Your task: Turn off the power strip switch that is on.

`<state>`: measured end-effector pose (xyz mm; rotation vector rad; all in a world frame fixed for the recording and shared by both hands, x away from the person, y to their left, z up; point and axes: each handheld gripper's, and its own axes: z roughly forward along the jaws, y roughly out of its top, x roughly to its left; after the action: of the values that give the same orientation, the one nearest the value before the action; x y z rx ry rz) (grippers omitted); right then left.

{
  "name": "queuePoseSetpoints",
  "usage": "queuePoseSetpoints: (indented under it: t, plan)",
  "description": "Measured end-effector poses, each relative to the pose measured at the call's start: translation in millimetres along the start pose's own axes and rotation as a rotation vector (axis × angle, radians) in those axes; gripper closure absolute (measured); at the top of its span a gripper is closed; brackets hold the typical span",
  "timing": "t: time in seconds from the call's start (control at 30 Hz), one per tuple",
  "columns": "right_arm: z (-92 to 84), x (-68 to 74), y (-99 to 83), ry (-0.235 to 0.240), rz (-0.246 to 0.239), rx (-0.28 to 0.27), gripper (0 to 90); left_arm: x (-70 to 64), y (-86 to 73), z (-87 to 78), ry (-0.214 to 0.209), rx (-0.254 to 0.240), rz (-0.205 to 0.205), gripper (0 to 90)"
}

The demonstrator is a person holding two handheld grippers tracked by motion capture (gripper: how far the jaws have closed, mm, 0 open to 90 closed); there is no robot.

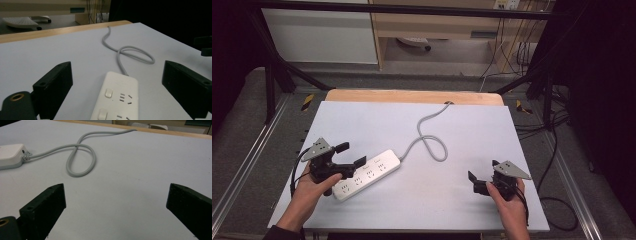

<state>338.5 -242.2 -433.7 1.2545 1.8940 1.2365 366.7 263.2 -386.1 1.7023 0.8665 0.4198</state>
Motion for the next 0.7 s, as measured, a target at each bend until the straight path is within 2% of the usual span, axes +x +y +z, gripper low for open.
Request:
queuePoseSetpoints:
  t: [0.1, 0.27, 0.53, 0.7]
  plan:
    - [0.0, -0.7, -0.2, -0.002, 0.001, 0.001, 2.9, -1.8, 1.0, -6.2, -0.006, -0.009, 0.009, 8.1]
    - [-0.3, -0.9, -0.2, -0.003, 0.007, -0.002, 2.9, -1.5, 3.9, -20.6, 0.004, -0.035, 0.001, 8.1]
    - [0.0, -1.2, -0.1, -0.002, 0.009, -0.002, 2.9, 6.1, 0.9, -46.4, 0.043, -0.058, -0.031, 7.8]
    - [0.4, -1.4, -0.4, -0.002, 0.010, 0.001, 2.9, 10.6, -0.4, -60.9, 0.059, -0.077, -0.033, 7.9]
